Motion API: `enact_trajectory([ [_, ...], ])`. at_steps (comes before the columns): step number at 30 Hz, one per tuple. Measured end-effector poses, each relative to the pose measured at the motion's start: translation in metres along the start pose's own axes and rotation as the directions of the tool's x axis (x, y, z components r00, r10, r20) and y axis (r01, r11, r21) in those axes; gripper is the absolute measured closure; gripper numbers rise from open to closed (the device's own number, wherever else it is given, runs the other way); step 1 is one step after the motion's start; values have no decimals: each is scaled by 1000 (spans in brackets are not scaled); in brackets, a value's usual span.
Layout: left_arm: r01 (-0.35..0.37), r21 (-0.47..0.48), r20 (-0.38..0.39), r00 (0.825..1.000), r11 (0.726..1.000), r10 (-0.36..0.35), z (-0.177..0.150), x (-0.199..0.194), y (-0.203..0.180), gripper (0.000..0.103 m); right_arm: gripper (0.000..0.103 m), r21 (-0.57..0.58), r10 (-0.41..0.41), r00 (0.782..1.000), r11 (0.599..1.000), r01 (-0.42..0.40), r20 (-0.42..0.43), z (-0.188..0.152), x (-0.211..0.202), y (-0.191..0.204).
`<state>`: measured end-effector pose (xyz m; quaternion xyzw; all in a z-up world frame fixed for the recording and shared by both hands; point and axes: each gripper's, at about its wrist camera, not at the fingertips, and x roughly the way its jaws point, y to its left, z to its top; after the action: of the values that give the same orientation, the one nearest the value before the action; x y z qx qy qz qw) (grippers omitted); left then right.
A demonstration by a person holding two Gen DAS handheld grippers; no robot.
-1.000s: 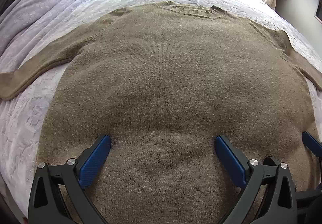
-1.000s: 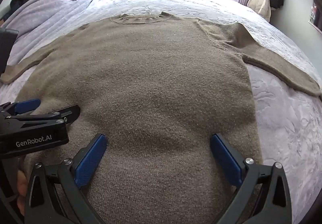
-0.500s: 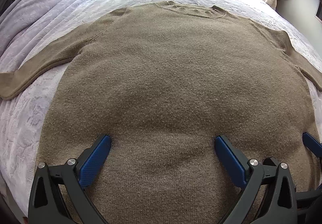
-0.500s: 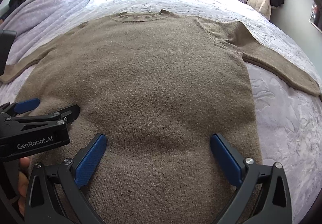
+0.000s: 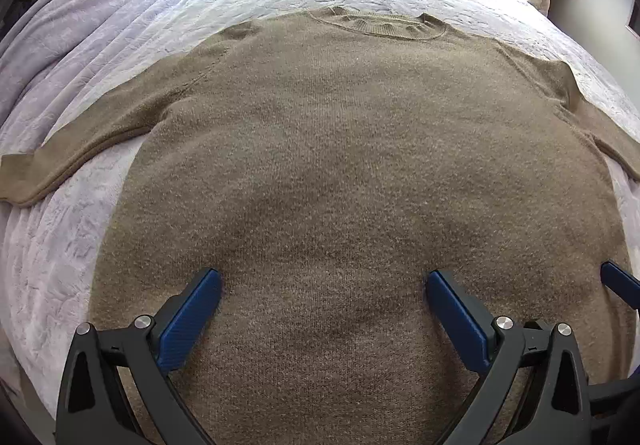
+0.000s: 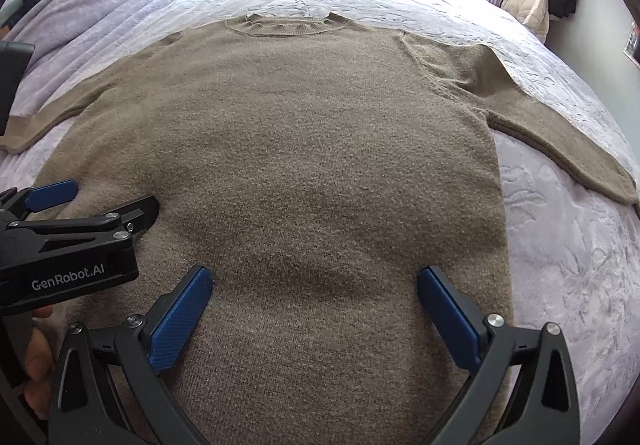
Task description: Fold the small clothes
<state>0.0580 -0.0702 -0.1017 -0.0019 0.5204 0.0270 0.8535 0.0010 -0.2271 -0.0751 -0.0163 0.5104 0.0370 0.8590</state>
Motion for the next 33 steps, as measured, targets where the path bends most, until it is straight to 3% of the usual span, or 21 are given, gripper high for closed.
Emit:
enact_trajectory([
  [7, 37, -3, 32, 999, 999, -37, 22, -18, -12, 0, 0, 75, 56, 997, 995, -60, 53, 19, -24, -29],
  [20, 58, 49, 85, 994, 997, -62, 69, -27, -76, 0, 0, 113, -106, 985, 989, 92, 135, 55, -39, -83],
  [21, 76, 123, 32, 996, 989, -80, 71, -25, -81, 0, 0, 132, -113, 984, 987, 95, 139, 56, -40, -93],
  [29, 91, 186, 20, 995, 978, -96, 90, -15, -137, 0, 0, 228, -148, 983, 966, 120, 110, 58, -35, -179],
  [33, 101, 219, 21, 994, 971, -108, 104, -5, -172, 0, 0, 321, -188, 980, 934, 156, 72, 49, -26, -236],
])
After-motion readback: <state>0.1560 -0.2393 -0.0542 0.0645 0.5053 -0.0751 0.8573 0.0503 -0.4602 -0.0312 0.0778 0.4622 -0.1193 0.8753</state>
